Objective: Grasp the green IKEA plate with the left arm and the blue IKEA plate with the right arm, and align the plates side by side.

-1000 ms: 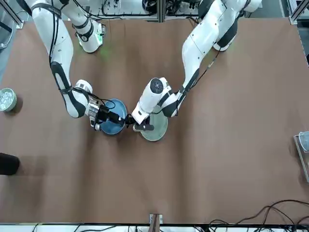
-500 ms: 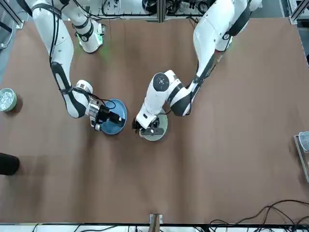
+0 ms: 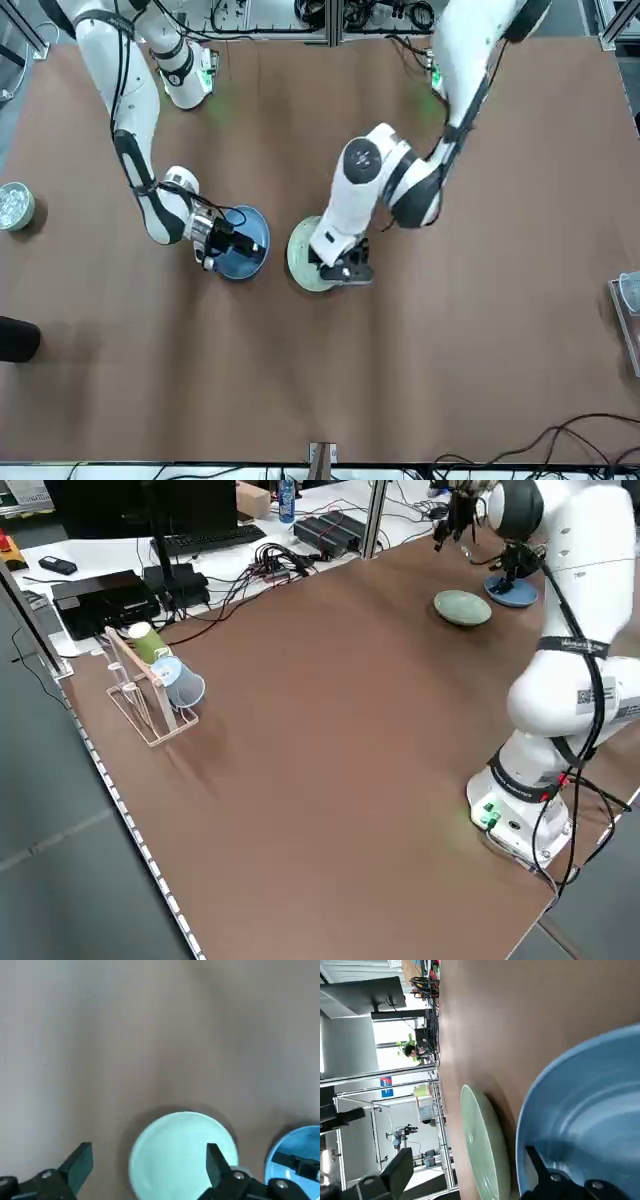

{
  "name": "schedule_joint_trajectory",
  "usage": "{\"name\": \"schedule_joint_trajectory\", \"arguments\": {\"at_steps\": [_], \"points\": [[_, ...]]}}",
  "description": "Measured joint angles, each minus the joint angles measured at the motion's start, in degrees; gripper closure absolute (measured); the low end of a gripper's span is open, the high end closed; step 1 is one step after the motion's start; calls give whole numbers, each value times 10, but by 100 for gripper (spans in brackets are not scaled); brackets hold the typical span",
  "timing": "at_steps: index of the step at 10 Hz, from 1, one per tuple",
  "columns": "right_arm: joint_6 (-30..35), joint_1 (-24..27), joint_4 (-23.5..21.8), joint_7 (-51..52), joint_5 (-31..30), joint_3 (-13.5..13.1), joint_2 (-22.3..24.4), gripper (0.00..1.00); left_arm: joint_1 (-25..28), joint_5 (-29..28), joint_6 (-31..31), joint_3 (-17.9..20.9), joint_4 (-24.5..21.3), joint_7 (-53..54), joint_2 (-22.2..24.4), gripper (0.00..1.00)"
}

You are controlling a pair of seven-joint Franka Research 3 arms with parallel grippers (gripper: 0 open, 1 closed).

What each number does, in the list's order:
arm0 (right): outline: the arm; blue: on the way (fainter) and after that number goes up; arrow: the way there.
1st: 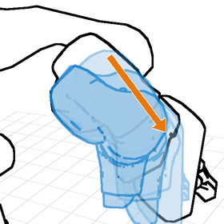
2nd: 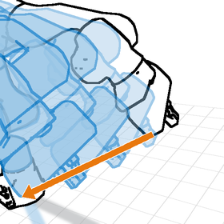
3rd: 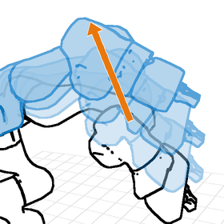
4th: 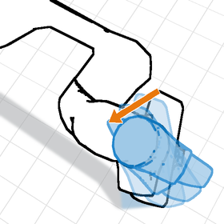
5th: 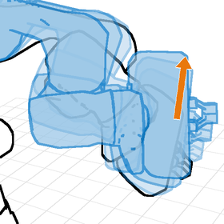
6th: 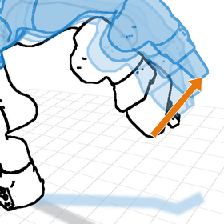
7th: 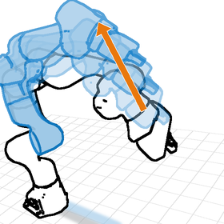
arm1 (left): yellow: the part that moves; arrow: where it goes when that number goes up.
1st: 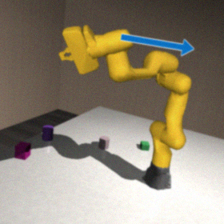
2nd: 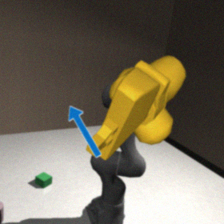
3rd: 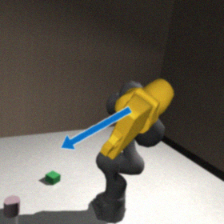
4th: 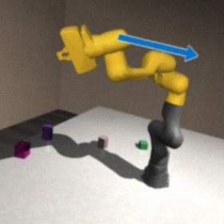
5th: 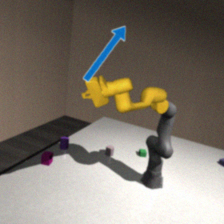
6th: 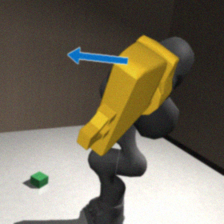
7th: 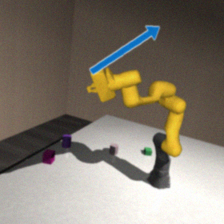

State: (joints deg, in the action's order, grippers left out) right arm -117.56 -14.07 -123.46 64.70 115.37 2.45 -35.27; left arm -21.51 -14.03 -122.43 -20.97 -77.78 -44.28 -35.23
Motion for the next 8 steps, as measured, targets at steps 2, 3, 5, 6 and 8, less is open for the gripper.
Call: {"name": "schedule_joint_trajectory", "arguments": {"at_steps": [2, 3, 5, 6, 8], "points": [[-1, -17, 6, 0, 23, 0, -1, 2, 42, 23, 24, -7, -43, 39, 63, 0], [-1, -24, 11, 0, 31, 0, -3, 2, 61, 47, 52, -10, -53, 70, 88, 0], [-2, -31, 19, 1, 37, 0, -10, 2, 110, 84, 104, -12, -57, 137, 129, 0], [-2, -31, 20, 2, 38, 0, -13, 2, 135, 90, 129, -12, -58, 165, 148, 0], [-2, -31, 21, 5, 38, -1, -14, 2, 177, 95, 180, -13, -59, 208, 182, 0]]}}
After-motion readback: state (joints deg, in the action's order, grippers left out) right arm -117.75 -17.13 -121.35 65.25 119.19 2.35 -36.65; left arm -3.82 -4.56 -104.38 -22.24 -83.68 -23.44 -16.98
